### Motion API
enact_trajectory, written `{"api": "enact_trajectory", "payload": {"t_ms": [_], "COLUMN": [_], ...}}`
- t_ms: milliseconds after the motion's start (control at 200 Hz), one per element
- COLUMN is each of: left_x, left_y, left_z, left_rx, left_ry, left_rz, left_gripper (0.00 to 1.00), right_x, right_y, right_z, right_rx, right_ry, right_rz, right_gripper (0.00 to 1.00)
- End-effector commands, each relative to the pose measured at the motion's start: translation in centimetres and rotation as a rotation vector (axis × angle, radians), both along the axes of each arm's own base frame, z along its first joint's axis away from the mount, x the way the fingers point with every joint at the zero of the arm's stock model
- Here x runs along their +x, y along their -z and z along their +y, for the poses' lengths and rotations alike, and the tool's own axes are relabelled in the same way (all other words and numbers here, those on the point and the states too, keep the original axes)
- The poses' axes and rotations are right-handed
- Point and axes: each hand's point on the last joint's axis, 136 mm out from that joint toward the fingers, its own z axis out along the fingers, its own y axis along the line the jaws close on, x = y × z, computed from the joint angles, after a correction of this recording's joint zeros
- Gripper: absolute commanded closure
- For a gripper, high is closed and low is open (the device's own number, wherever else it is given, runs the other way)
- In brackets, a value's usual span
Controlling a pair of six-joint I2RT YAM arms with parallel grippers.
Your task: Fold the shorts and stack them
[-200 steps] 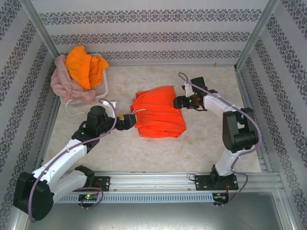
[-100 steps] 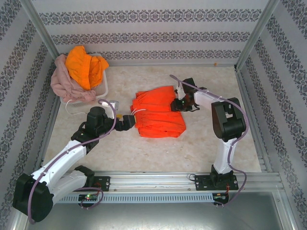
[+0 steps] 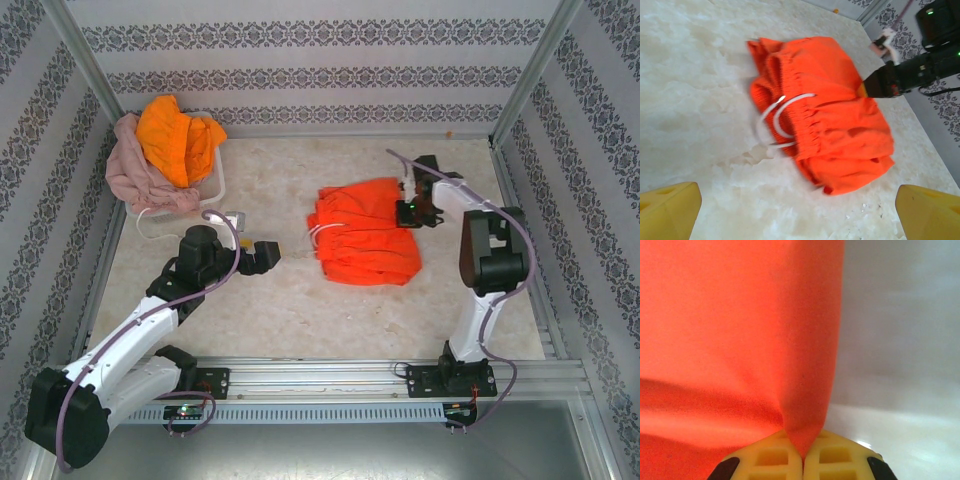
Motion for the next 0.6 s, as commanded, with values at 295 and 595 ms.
{"api": "enact_trajectory", "payload": {"t_ms": [295,595], "left_x": [0.1,0.1], "left_y": [0.4,0.5], "left_z": [1.5,1.8], "left_rx": [0.033,0.036], "left_ry": [-0.048,-0.062], "left_rz": [-0.016,-0.010], "left_gripper": [0.00,0.00], "right_x": [-1.6,-0.2], "right_y": [-9.4,-10.3], "right_z": [-17.3,-19.8], "right_rx": [-0.486,-0.605], "right_ry": [0.143,0.147], "right_rz": [-0.142,-0.132], "right_gripper": [1.00,0.83]}}
